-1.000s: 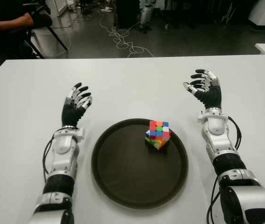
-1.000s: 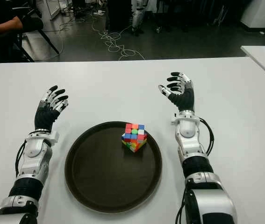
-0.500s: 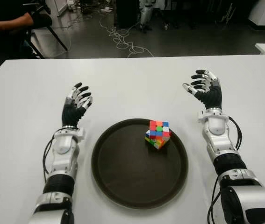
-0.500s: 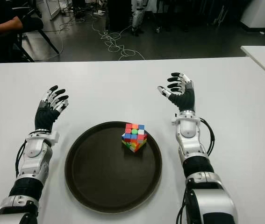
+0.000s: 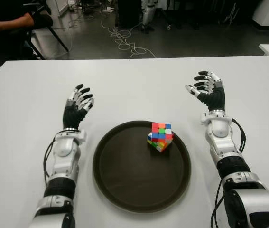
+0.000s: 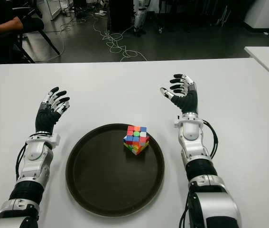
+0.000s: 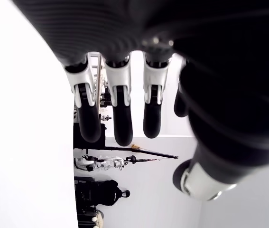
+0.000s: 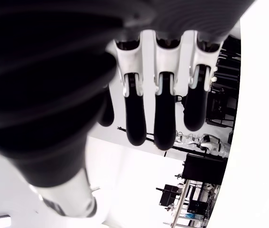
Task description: Pick up the Rubik's Cube and put it in the plate
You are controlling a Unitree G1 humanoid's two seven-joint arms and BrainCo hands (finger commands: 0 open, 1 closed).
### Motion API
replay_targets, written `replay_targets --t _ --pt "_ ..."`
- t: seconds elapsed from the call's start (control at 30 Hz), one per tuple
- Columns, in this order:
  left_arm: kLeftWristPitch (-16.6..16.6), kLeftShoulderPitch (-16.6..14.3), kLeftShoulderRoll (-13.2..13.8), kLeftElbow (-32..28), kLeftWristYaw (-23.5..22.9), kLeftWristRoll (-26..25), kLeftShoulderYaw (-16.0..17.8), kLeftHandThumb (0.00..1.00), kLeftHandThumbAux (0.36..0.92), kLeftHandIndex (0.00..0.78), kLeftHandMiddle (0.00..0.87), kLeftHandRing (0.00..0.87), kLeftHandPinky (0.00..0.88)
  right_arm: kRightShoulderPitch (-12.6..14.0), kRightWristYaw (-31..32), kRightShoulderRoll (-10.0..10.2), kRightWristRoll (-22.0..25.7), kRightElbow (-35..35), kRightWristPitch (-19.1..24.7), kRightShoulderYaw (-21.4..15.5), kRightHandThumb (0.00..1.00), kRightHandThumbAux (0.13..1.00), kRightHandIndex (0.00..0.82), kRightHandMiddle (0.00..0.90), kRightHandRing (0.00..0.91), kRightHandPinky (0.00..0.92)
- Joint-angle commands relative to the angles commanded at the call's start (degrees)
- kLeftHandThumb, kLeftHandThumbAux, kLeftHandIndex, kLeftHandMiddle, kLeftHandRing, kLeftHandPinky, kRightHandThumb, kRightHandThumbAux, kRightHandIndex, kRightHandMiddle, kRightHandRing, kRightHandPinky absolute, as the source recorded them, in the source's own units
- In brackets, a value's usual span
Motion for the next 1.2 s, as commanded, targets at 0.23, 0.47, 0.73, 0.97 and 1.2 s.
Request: replay_targets --t 0.23,0.47,0.73,0.97,1.2 --pt "-0.2 -0.2 0.0 0.3 -0.1 -0.3 0.1 0.165 0.769 0.123 0.205 0.212 0.235 -0.1 0.4 -0.1 0.3 0.3 0.0 0.0 0.206 0.83 0.344 0.411 0.426 0.382" --pt "-0.2 -0.1 -0.2 0.0 -0.9 -0.8 0.1 0.165 0.77 0.117 0.201 0.209 0.236 -0.2 0.0 -0.1 0.1 0.4 -0.1 -0.1 0.219 0.832 0.335 0.416 0.426 0.381" --pt "-0.1 -0.1 -0.3 0.0 -1.1 -1.3 0.2 0.153 0.789 0.118 0.195 0.199 0.212 -0.1 0.1 -0.3 -0.2 0.4 -0.4 0.2 0.186 0.816 0.323 0.402 0.406 0.345" --pt "-0.4 -0.2 -0.4 0.1 -0.5 -1.4 0.4 0.142 0.798 0.125 0.192 0.196 0.209 -0.2 1.1 -0.4 0.2 0.3 -0.7 0.1 0.177 0.824 0.33 0.395 0.387 0.313" --pt "-1.3 -0.3 -0.6 0.5 0.3 -1.1 0.5 0.146 0.798 0.119 0.188 0.195 0.207 -0.1 2.8 -0.3 1.3 0.4 -1.3 -0.4 0.194 0.849 0.341 0.401 0.396 0.363"
